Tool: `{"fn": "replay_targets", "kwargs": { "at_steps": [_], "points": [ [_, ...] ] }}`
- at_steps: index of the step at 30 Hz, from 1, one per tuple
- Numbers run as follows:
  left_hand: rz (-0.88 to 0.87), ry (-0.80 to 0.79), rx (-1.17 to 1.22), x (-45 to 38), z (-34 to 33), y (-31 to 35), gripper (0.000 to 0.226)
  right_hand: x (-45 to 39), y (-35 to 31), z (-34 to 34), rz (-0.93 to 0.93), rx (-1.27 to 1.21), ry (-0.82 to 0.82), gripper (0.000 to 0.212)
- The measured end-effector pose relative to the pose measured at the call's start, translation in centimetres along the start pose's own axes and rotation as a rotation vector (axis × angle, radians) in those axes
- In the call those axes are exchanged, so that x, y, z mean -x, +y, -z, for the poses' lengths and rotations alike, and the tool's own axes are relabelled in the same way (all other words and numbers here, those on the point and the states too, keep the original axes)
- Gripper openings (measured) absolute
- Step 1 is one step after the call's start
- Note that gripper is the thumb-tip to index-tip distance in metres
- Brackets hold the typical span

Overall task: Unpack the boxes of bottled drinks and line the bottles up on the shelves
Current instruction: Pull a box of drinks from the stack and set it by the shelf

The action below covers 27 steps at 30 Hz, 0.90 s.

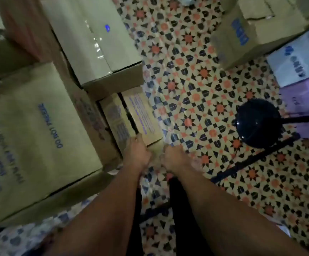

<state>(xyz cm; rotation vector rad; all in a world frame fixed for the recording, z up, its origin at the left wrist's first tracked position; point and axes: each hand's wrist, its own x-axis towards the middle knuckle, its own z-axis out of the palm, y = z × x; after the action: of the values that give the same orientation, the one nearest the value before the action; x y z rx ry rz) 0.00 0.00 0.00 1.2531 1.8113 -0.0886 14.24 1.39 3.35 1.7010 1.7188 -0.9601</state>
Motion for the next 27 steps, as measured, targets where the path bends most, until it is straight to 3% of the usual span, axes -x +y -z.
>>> {"fn": "replay_targets", "kwargs": {
  "at_steps": [4, 7, 13, 17, 27],
  "points": [
    [0.188, 0.077, 0.040, -6.7, -0.7, -1.3, 0.062, -9.2, 0.1, 1.4, 0.145, 0.167, 0.010, 0.021],
    [0.306, 0.225, 0.198, -11.6, -2.7, -2.8, 0.065, -17.6, -0.3, 1.0, 0.247, 0.289, -0.036, 0.035],
    [0.581, 0.296, 0.455, -20.6, -8.4, -9.9, 0.113, -31.1, -3.2, -1.0, 0.505, 0.425, 0.078, 0.059],
    [0.567, 0.288, 0.400, -23.6, -9.4, -11.6, 0.121, -36.9, -6.8, -2.3, 0.681, 0.515, 0.147, 0.073],
    [0.659, 0.377, 0.189, -25.1, -10.9, -10.1, 0.141, -38.9, -4.8, -4.5, 0.732, 0.531, 0.367, 0.066]
  ]
}}
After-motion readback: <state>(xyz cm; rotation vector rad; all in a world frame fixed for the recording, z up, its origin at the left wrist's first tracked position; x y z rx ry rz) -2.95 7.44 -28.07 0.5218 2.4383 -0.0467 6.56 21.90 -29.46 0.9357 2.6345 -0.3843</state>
